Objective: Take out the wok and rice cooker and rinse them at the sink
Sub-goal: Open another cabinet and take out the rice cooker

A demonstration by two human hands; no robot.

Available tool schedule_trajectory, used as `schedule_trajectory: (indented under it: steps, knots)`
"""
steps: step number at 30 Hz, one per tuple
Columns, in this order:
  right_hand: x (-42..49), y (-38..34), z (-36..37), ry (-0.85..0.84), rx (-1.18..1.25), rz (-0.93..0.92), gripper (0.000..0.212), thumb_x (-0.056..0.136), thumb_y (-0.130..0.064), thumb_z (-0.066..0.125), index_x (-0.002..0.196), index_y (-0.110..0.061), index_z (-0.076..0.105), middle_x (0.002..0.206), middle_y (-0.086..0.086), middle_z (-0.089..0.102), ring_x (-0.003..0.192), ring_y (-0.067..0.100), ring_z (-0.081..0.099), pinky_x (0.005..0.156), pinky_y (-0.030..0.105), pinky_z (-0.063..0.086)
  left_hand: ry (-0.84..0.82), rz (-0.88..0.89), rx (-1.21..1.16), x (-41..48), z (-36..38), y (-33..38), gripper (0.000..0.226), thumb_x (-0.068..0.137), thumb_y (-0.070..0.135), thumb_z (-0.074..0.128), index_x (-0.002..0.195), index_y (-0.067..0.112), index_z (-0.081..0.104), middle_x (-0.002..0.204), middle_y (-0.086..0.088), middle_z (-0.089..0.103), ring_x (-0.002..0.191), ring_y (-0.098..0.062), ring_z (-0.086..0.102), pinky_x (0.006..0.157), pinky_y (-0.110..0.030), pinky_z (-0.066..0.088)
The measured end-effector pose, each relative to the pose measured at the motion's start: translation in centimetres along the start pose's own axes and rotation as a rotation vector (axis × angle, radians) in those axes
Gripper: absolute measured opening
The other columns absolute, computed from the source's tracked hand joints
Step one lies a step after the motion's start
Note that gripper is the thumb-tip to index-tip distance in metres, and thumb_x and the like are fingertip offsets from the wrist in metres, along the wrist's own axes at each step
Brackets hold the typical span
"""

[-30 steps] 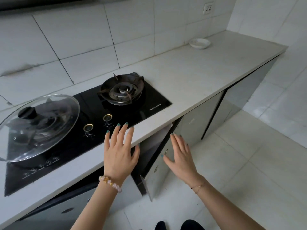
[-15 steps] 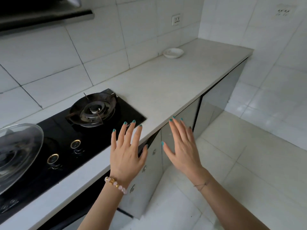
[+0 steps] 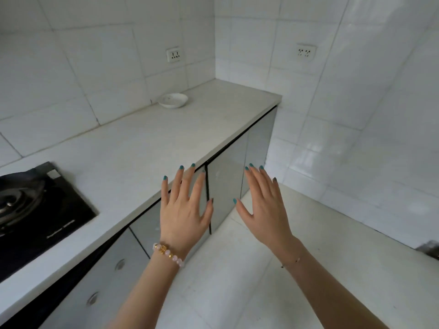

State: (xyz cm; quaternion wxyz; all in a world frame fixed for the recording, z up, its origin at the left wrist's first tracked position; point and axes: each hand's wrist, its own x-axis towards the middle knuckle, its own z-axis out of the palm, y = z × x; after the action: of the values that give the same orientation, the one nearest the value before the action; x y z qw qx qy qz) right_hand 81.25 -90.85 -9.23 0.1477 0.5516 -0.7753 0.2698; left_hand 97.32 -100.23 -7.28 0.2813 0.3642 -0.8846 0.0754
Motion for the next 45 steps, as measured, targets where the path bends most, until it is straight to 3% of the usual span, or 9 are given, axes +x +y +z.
schedule_trajectory:
  steps: [7,15,31,38,45]
  knots:
    - [2.5,8.9,-0.8,-0.001,-0.031,0.053,0.064,0.091,-0.045,0.038,0.144,-0.010,0.035,0.150,0.003,0.036,0.142,0.021,0.026,0.114,0.046,0.025,0.009,0.048,-0.004,6.1,4.2,6.8,0.054,0.087,0.041,0.043,0.132,0.011,0.049,0.139,-0.013,0.049,0.133,-0.033,0.039,0.112,-0.052,0.021]
    - [8.2,16.4,2.2,0.012,-0.037,0.106,0.063,0.091,-0.044,0.037,0.144,-0.011,0.034,0.151,0.004,0.034,0.142,0.022,0.025,0.114,0.047,0.024,0.010,0.110,-0.031,14.2,11.2,9.3,0.052,0.088,0.039,0.041,0.133,0.013,0.041,0.140,-0.012,0.048,0.134,-0.032,0.038,0.112,-0.052,0.022]
    - [29.9,32.1,10.5,0.015,-0.086,0.148,0.063,0.090,-0.041,0.039,0.143,-0.008,0.035,0.150,0.007,0.036,0.141,0.024,0.026,0.113,0.049,0.024,-0.022,0.185,-0.089,38.6,28.1,11.6,0.054,0.086,0.038,0.044,0.133,0.012,0.046,0.142,-0.010,0.047,0.134,-0.031,0.040,0.112,-0.050,0.024]
    - [35.1,36.6,13.9,-0.044,-0.068,0.103,0.062,0.090,-0.042,0.039,0.142,-0.008,0.035,0.149,0.009,0.037,0.140,0.026,0.029,0.112,0.049,0.025,-0.069,0.104,-0.044,43.0,32.4,10.9,0.054,0.088,0.039,0.040,0.133,0.010,0.050,0.141,-0.010,0.047,0.134,-0.031,0.039,0.110,-0.053,0.028]
    - [40.6,42.2,18.7,-0.144,0.015,-0.062,0.063,0.089,-0.041,0.040,0.142,-0.006,0.038,0.148,0.008,0.040,0.139,0.026,0.031,0.111,0.048,0.026,-0.046,-0.048,0.075,45.4,36.2,10.9,0.054,0.089,0.039,0.040,0.133,0.010,0.048,0.141,-0.012,0.047,0.134,-0.031,0.038,0.111,-0.052,0.025]
